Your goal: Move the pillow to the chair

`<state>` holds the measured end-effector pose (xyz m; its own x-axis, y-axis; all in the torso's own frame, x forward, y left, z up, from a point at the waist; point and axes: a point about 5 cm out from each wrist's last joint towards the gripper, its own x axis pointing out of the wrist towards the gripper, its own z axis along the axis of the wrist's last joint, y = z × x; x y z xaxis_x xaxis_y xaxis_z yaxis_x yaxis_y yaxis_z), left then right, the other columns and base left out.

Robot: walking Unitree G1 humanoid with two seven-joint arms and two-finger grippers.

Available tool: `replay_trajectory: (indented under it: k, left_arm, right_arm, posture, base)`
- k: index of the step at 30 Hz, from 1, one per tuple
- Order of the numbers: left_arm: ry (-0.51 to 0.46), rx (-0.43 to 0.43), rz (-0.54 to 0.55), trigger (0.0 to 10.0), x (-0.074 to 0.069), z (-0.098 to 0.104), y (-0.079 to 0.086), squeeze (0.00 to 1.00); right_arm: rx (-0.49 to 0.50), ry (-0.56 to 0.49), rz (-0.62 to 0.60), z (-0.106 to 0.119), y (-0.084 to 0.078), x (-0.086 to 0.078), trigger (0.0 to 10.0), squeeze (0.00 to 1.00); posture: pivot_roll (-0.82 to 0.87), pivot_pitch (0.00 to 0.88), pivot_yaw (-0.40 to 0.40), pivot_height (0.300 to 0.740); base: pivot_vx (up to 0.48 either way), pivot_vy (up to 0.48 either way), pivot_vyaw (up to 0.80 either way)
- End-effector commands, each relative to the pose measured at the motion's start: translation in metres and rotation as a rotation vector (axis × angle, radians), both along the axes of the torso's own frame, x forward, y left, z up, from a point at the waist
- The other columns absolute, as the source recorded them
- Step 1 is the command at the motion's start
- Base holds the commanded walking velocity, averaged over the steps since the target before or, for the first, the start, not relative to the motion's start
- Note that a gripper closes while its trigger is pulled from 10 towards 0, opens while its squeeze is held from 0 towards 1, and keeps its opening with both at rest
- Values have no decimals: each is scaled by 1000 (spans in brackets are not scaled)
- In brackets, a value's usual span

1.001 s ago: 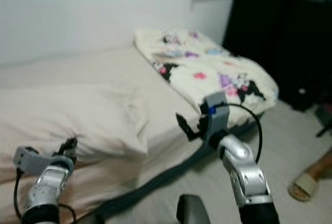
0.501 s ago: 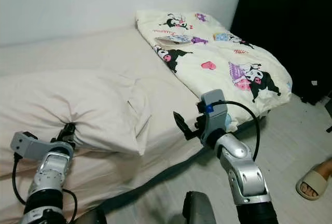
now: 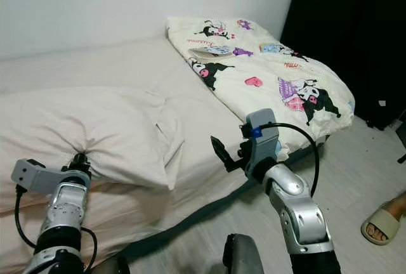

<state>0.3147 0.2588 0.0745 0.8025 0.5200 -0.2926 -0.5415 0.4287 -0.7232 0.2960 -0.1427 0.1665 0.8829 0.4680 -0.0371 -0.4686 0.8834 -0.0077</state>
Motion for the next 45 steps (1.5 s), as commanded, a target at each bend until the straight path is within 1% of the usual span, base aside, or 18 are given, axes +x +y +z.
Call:
replay_trajectory:
  k: [1, 10, 15, 16, 19, 21, 24, 27, 29, 30, 31, 32, 33, 37, 39, 40, 41, 45]
  left_arm:
    - [-6, 44, 19, 0, 1, 6, 6, 0]
    - [-3, 54, 29, 0, -2, 2, 10, 0]
    - [-27, 61, 34, 0, 0, 7, 13, 0]
    - [-51, 69, 34, 0, 2, 13, 15, 0]
    - [-192, 98, 30, 0, 13, 51, 19, 0]
    - [-221, 103, 28, 0, 14, 58, 20, 0]
    - [-380, 156, 8, 0, 19, 106, 20, 0]
    - [-414, 175, 2, 0, 19, 117, 20, 0]
    - [-500, 199, -29, 0, 19, 142, 16, 0]
    - [-532, 203, -48, 0, 19, 150, 13, 0]
    - [-532, 203, -48, 0, 19, 150, 13, 0]
    - [-576, 216, -100, 0, 16, 161, 5, 0]
    - [-576, 216, -100, 0, 16, 161, 5, 0]
    - [-610, 268, -213, 0, 6, 170, -20, 0]
    - [-610, 268, -213, 0, 6, 170, -20, 0]
    - [-613, 293, -245, 0, 1, 171, -28, 0]
    - [-613, 293, -245, 0, 1, 171, -28, 0]
    - [-592, 336, -322, 235, -14, 171, -45, 0]
  right_arm:
    - [15, 2, -3, 1, 0, -2, 10000, 0]
    - [18, 2, 12, 2, 3, -1, 10000, 0]
    - [19, -1, 17, 2, 4, 0, 10000, 0]
    - [19, -2, 20, 2, 5, 1, 10000, 0]
    - [24, -5, 36, 2, 8, 2, 10000, 0]
    - [25, -5, 38, 2, 9, 2, 10000, 0]
    - [30, -7, 49, 3, 12, 3, 10000, 0]
    - [32, -8, 51, 3, 12, 4, 10000, 0]
    - [34, -12, 58, 3, 14, 5, 10000, 0]
    - [36, -15, 61, 4, 15, 6, 10000, 0]
    - [36, -15, 61, 4, 15, 6, 10000, 0]
    - [49, -32, 72, 7, 17, 6, 10000, 0]
    - [49, -32, 72, 7, 17, 6, 10000, 0]
    - [62, -55, 126, 11, 21, 4, 10000, 0]
    - [62, -55, 126, 11, 21, 4, 10000, 0]
    - [67, -57, 143, 11, 23, 2, 10000, 0]
    - [67, -57, 143, 11, 23, 2, 10000, 0]
    - [86, -61, 183, 10, 33, 1, 10000, 0]
  posture:
    - [-131, 0, -49, 486]
    - [-133, 0, -49, 486]
    - [-131, 0, -51, 486]
    - [-129, 0, -52, 486]
    - [-119, 0, -56, 486]
    - [-117, 0, -57, 486]
    - [-105, 0, -61, 486]
    - [-105, 0, -61, 486]
    - [-96, 0, -65, 486]
    - [-98, 0, -65, 486]
    - [-98, 0, -65, 486]
    - [-100, 0, -63, 486]
    - [-100, 0, -63, 486]
    - [-91, 0, -64, 491]
    - [-91, 0, -64, 491]
    - [-84, 0, -66, 496]
    - [-84, 0, -66, 496]
    - [-61, 0, -73, 516]
  base:
    - [0, 0, 0]
    - [0, 0, 0]
    - [0, 0, 0]
    - [0, 0, 0]
    - [0, 0, 0]
    - [0, 0, 0]
    - [0, 0, 0]
    - [0, 0, 0]
    - [0, 0, 0]
    - [0, 0, 0]
    - [0, 0, 0]
    - [0, 0, 0]
    - [0, 0, 0]
    - [0, 0, 0]
    - [0, 0, 0]
    - [0, 0, 0]
    - [0, 0, 0]
    - [0, 0, 0]
